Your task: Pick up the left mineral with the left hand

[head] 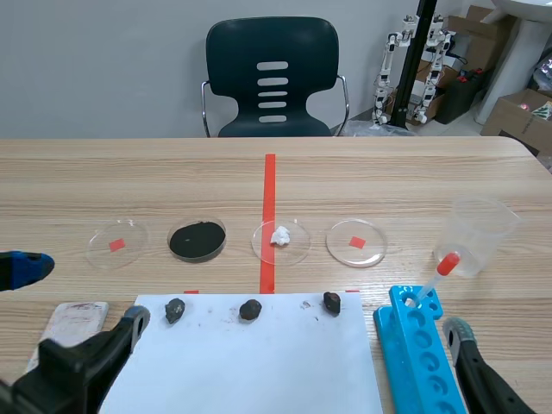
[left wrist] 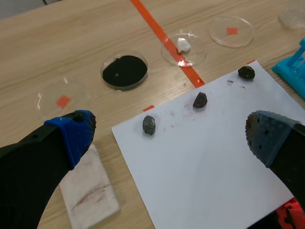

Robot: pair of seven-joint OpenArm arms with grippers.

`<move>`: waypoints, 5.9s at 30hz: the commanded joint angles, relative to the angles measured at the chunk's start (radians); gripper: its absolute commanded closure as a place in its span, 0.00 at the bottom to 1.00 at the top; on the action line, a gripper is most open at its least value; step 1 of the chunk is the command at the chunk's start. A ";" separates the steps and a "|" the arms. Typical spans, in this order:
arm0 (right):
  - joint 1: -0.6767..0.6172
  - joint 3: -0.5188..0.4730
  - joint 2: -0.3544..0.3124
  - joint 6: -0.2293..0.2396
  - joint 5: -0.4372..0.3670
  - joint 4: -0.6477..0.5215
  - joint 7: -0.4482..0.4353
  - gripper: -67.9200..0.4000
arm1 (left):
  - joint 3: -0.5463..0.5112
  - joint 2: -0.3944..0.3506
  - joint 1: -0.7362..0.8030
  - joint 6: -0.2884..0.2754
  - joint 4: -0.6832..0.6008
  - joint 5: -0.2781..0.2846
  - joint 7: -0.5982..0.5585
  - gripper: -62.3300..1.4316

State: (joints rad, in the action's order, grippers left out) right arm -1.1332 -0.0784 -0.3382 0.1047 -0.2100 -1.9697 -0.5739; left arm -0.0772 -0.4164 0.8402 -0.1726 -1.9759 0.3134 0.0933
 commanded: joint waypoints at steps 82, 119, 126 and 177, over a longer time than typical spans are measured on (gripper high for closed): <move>0.006 -0.006 0.000 -0.003 -0.010 -0.014 -0.015 0.00 | 0.729 0.156 -1.176 0.780 0.813 0.042 1.085 0.00; 0.006 -0.006 0.000 -0.003 -0.010 -0.014 -0.015 0.00 | 0.739 0.169 -1.173 0.785 0.815 0.181 1.022 0.63; 0.006 -0.006 0.000 -0.003 -0.010 -0.014 -0.015 0.00 | 0.739 0.169 -1.173 0.785 0.815 0.182 1.023 0.79; 0.006 -0.006 0.000 -0.003 -0.010 -0.014 -0.015 0.00 | 0.660 0.037 -0.943 0.784 0.483 0.094 0.668 0.80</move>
State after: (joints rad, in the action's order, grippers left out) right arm -1.1332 -0.0784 -0.3382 0.1047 -0.2100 -1.9697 -0.5743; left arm 0.5709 -0.3878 -0.0914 0.6090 -1.4921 0.4084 0.7593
